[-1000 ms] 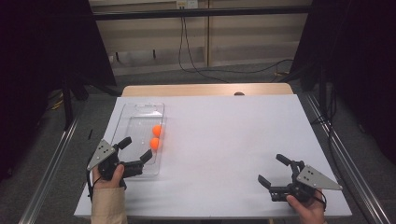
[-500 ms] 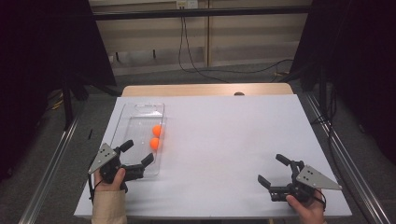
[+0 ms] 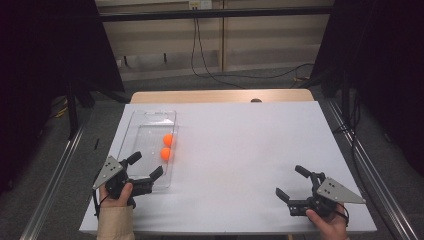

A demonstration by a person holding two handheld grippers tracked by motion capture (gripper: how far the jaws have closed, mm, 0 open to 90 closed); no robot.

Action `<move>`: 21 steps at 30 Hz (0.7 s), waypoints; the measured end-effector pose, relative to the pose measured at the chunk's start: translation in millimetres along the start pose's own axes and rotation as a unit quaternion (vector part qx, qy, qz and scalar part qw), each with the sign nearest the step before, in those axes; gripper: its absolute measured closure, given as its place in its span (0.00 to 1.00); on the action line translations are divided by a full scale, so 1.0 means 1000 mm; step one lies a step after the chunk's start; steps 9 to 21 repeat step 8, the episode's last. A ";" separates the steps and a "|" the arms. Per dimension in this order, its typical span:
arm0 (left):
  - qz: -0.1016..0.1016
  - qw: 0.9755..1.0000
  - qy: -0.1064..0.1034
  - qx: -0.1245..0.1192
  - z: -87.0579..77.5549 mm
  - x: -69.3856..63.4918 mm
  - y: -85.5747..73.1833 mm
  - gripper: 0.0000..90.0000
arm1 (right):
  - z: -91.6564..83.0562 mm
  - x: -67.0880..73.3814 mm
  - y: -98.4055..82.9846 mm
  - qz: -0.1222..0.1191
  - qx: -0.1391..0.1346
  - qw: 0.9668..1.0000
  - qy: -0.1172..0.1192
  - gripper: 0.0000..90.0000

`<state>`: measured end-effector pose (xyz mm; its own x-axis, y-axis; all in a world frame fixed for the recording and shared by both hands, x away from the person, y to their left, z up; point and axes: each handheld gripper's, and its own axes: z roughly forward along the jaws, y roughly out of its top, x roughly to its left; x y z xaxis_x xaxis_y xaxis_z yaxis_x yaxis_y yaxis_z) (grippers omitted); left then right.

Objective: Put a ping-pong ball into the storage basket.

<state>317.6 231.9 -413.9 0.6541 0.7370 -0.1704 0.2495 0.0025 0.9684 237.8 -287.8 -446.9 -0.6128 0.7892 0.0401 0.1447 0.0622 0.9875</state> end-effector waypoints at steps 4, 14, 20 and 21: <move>0.001 1.000 0.002 -0.003 0.000 0.000 0.000 0.03 | 0.000 0.000 0.000 0.000 0.001 1.000 0.000 0.03; 0.002 1.000 0.002 -0.004 0.000 0.000 -0.001 0.03 | 0.000 0.000 0.000 0.000 0.001 1.000 0.000 0.03; 0.002 1.000 0.002 -0.004 0.000 0.000 -0.001 0.03 | 0.000 0.000 0.000 0.000 0.001 1.000 0.000 0.03; 0.002 1.000 0.002 -0.004 0.000 0.000 -0.001 0.03 | 0.000 0.000 0.000 0.000 0.001 1.000 0.000 0.03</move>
